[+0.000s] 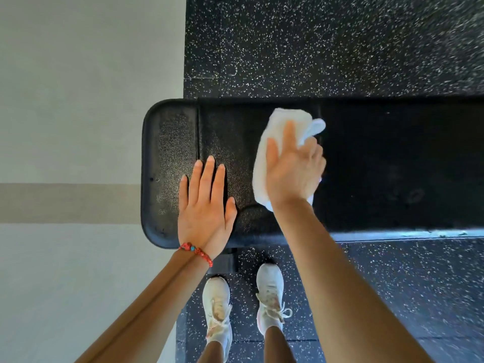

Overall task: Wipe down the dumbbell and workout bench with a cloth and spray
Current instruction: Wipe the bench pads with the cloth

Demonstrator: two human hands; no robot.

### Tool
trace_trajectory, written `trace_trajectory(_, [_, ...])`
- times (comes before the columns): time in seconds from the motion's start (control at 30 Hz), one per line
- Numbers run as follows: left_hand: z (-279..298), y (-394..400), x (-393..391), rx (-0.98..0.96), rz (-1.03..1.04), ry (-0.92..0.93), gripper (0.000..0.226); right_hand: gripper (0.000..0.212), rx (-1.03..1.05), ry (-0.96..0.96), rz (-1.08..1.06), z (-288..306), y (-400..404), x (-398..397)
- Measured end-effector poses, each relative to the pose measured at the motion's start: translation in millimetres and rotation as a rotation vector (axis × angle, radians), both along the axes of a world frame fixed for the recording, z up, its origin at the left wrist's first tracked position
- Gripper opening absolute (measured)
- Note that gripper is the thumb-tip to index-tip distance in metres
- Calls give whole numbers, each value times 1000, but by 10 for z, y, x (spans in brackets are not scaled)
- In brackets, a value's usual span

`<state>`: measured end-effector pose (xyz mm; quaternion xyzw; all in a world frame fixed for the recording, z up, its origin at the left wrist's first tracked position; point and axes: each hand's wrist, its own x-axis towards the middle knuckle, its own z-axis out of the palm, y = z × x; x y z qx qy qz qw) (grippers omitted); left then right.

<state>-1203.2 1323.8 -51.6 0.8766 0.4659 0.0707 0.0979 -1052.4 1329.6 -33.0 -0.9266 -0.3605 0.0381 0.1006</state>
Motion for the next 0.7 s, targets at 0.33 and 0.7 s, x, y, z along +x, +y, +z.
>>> trace_trajectory(0.33, [-5, 3, -9, 35, -3, -22, 53, 46, -17, -121, 261, -74, 239, 80])
trace_trajectory(0.7, [143, 40, 474, -24, -106, -45, 54, 45, -106, -28, 12, 114, -677, 1140])
